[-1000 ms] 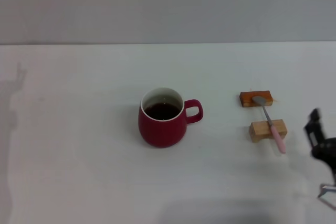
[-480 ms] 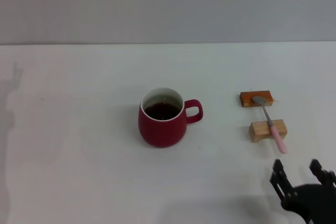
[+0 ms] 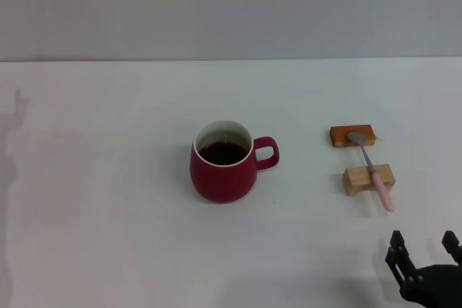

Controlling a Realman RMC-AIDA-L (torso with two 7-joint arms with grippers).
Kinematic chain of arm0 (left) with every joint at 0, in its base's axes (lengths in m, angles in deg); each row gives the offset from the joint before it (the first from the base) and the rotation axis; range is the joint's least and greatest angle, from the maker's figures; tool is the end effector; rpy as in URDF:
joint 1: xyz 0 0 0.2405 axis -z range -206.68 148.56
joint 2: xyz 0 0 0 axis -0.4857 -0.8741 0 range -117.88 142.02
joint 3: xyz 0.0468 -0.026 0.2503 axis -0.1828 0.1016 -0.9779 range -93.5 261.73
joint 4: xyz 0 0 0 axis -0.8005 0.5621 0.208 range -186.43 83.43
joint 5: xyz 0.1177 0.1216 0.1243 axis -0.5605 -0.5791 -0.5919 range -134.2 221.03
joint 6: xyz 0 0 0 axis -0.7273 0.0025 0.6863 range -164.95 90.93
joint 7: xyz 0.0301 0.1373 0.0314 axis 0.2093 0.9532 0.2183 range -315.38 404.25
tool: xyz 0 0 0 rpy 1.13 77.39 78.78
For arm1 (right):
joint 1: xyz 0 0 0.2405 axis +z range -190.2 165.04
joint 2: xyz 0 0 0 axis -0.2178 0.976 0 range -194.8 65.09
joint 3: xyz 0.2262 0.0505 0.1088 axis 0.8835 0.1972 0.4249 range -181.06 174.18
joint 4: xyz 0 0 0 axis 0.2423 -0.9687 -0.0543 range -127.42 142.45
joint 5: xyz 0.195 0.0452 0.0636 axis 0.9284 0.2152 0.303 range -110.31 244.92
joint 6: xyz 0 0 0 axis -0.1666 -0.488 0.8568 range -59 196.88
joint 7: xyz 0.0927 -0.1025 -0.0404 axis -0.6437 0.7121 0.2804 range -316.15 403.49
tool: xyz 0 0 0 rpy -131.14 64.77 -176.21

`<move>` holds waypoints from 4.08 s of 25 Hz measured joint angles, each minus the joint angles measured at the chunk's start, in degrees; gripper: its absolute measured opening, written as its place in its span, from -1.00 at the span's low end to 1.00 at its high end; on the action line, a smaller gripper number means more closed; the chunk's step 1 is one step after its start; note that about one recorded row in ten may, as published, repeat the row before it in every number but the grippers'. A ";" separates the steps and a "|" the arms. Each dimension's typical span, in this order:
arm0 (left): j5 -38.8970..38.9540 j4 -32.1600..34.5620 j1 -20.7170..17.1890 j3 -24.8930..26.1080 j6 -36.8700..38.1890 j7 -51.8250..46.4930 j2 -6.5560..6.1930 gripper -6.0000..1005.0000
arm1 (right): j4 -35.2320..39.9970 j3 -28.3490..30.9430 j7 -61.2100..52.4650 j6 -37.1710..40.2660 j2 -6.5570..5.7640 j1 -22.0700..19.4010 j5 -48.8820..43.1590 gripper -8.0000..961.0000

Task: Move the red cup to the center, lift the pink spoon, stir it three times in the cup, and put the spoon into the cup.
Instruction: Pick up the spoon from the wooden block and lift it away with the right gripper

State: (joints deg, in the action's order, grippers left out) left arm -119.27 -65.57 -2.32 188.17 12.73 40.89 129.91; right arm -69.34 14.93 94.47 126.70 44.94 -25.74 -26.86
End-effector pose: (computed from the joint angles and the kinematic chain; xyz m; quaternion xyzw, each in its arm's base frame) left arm -0.3721 0.3692 0.0614 -0.5661 -0.3073 -0.2343 0.7281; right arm 0.2574 0.1493 -0.0806 -0.6934 0.3779 0.1775 0.5873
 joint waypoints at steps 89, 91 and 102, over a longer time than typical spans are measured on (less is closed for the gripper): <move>0.62 0.52 -1.77 0.30 4.32 -4.71 0.32 0.68 | 15.72 2.81 -7.48 -9.26 0.79 18.39 3.30 0.54; 0.62 0.55 -1.68 0.38 4.32 -4.72 0.36 0.68 | 15.82 2.85 -7.48 -9.33 0.76 18.58 3.28 0.54; 0.62 0.63 -1.53 0.53 4.32 -5.17 0.38 0.68 | 16.52 4.39 -7.57 -10.60 0.63 19.61 3.19 0.54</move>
State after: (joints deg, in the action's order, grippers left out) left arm -118.65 -64.95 -3.84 188.70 17.05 35.72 130.28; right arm -52.82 19.32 86.91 116.10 45.58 -6.13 -23.67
